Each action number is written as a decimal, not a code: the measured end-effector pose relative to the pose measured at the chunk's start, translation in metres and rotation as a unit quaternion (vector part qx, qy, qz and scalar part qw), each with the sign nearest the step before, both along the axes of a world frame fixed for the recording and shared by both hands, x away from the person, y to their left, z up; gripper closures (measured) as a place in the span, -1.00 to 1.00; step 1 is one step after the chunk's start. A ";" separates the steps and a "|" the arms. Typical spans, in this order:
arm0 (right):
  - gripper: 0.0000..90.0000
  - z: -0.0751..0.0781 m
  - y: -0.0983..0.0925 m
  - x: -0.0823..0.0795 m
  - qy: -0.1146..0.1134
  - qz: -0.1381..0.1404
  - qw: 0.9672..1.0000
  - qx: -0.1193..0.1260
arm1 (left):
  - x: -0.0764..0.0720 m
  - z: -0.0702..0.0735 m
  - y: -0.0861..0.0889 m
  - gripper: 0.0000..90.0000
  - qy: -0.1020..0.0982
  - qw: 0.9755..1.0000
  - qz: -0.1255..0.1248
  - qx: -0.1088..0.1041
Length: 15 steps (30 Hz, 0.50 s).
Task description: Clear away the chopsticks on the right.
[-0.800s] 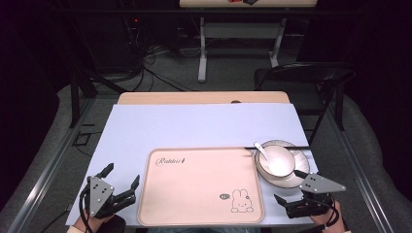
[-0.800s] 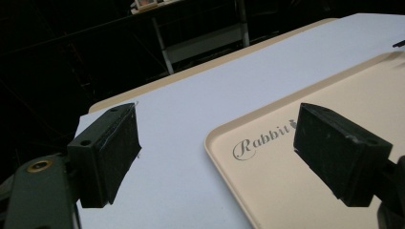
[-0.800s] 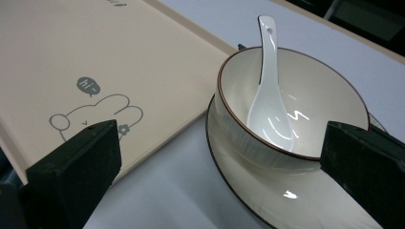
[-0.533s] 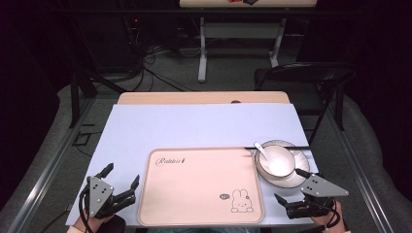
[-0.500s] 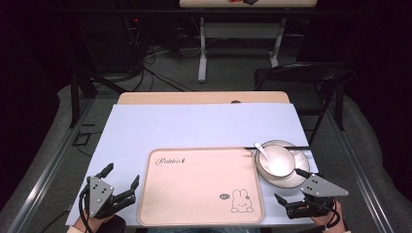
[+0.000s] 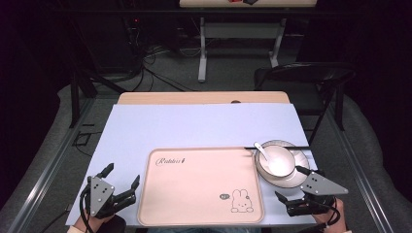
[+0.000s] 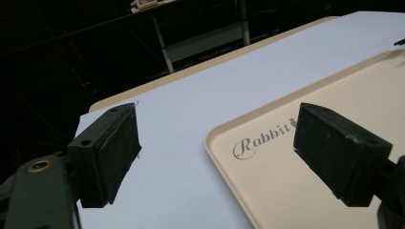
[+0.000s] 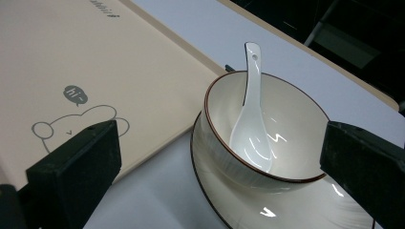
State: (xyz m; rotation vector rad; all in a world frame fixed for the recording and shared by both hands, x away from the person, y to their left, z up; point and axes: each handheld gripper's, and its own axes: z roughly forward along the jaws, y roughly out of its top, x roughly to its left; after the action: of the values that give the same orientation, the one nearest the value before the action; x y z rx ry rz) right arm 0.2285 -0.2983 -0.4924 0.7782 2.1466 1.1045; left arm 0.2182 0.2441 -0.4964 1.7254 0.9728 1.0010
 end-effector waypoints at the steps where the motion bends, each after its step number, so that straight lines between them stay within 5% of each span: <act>1: -1.00 0.000 0.000 0.000 0.000 0.000 1.000 0.000 | 0.000 0.000 0.000 -0.66 0.002 1.000 0.000 -0.001; 8: -1.00 0.016 -0.006 0.020 -0.001 0.012 1.000 -0.015 | 0.000 0.000 0.000 -0.66 0.001 1.000 0.000 0.000; 11: -1.00 0.021 -0.012 0.029 0.037 0.013 0.999 -0.017 | 0.000 0.000 0.000 -0.66 0.001 1.000 0.000 0.001; 15: -1.00 0.027 -0.019 0.040 0.051 0.007 0.998 -0.020 | 0.000 0.000 0.000 -0.66 0.001 1.000 0.001 0.001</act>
State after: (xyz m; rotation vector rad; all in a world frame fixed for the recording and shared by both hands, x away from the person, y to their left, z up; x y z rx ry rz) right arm 0.2684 -0.3171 -0.4653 0.8186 2.2561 1.0466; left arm 0.2185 0.2438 -0.4964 1.7278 0.9755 1.0005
